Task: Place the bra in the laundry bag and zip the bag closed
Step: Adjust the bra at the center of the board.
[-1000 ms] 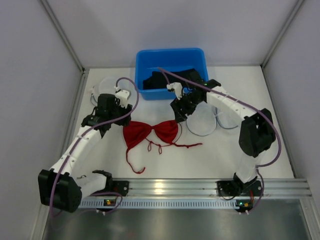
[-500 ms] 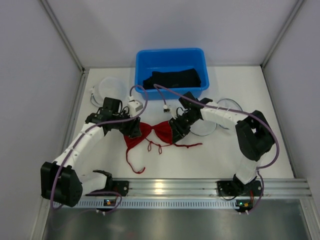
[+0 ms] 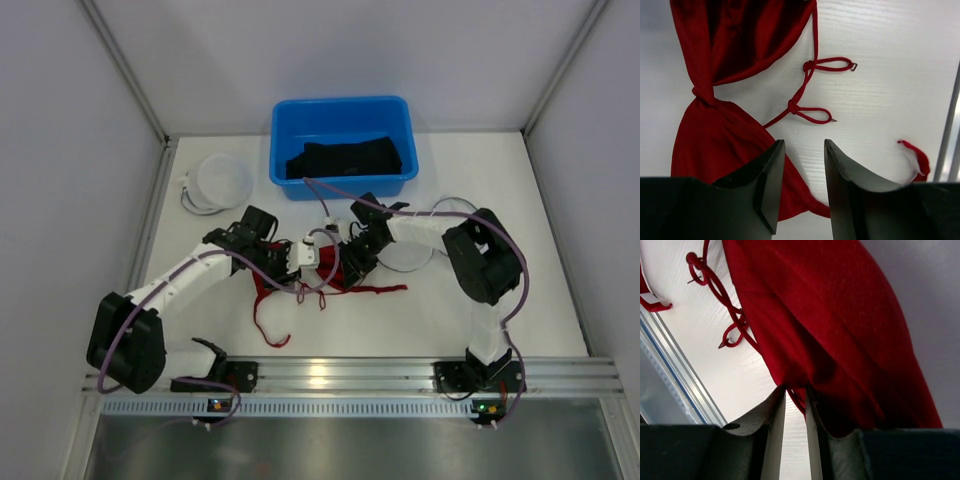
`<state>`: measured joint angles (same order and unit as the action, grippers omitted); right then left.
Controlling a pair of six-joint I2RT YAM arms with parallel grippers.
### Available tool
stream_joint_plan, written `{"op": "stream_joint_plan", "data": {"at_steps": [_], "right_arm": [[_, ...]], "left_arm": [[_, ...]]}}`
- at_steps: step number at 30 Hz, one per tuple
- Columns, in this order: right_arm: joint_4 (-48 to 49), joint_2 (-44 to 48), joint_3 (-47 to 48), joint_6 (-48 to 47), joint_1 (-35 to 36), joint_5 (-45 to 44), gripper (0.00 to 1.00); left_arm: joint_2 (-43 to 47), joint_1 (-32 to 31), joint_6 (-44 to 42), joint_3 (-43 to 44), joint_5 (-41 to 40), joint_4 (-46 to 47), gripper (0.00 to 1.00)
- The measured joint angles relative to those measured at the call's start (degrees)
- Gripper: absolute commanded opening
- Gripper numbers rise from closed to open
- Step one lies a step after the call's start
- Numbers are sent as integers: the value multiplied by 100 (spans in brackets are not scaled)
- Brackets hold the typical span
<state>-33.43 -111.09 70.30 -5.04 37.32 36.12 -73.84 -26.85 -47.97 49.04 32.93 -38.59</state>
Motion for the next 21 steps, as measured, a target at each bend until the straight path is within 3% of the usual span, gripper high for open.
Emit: {"op": "stream_joint_plan", "data": {"at_steps": [12, 21], "right_arm": [[-127, -168, 260, 28, -63, -92, 24], [-219, -205, 337, -2, -74, -127, 23]], "left_arm": [[-122, -42, -2468, -634, 0, 407, 44], [-647, -337, -3071, -557, -160, 754, 41]]}}
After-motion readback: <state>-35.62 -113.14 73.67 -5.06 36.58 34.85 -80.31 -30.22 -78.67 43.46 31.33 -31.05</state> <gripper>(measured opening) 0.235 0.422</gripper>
